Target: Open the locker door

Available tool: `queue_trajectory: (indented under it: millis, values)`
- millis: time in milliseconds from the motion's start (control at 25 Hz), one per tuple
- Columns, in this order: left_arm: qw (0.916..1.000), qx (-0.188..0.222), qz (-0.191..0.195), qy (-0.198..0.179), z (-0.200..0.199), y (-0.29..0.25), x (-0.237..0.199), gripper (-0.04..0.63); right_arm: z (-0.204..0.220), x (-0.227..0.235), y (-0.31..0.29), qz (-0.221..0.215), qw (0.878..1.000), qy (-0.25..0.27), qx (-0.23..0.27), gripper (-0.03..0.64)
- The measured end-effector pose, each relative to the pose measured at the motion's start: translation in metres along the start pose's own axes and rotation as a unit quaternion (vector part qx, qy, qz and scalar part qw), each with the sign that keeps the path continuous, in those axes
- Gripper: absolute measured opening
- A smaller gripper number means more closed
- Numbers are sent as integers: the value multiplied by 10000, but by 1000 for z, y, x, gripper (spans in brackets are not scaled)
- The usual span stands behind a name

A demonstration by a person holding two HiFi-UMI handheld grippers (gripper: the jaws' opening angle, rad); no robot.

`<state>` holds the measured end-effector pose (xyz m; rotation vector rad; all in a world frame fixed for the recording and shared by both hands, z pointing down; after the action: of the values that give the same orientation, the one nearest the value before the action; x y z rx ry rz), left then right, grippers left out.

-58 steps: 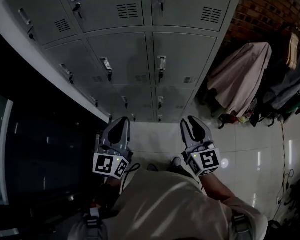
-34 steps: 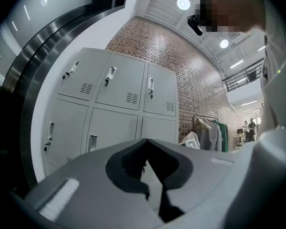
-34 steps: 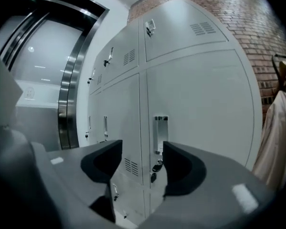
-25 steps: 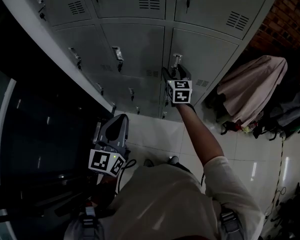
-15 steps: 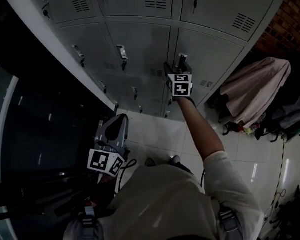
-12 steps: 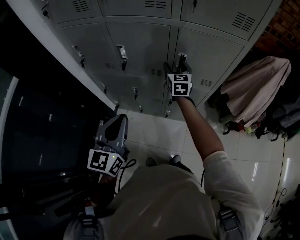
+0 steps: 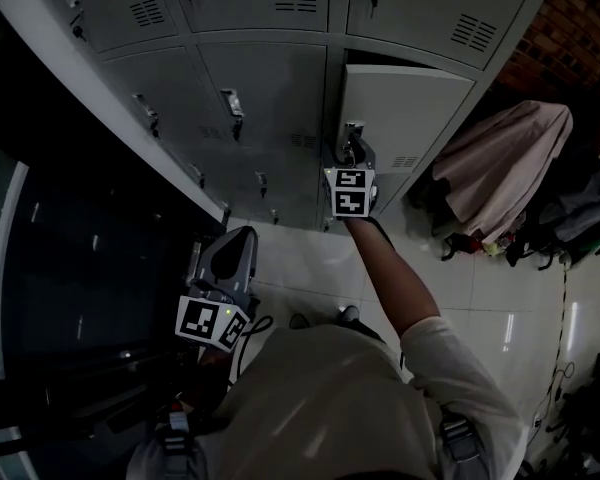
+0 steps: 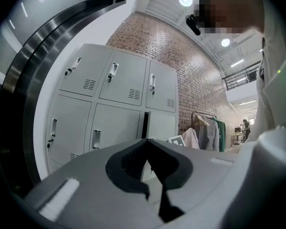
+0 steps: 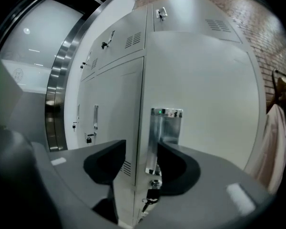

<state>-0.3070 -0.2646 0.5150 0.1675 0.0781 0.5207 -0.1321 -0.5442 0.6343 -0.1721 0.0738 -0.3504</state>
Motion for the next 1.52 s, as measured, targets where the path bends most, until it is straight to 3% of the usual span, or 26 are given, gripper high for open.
queue_trajectory:
  millis: [360, 800, 1320, 1520]
  values:
    - [9999, 12, 122, 21, 1, 0, 5, 29, 13, 15, 70, 481, 9985, -45, 251, 124]
    - [9993, -3, 345, 120, 7, -13, 15, 29, 28, 48, 144, 969, 9942, -45, 471, 194]
    - [9965, -38, 811, 182, 12, -42, 45, 29, 50, 106, 216, 1691, 9834, -328, 578, 74]
    - [9961, -54, 852, 212, 13, -45, 53, 29, 54, 131, 229, 1840, 9802, -497, 531, 71]
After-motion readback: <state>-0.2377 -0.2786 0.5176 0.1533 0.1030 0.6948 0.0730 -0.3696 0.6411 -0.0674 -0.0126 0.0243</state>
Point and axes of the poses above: the fingertips, and each gripper's own axes: y backward along the fingers, x to its right, z out of its underside, the point moved 10 cm from there along y, backward along the fingers, and after that the axes turned 12 degrees about z, right-handed, at the moved point
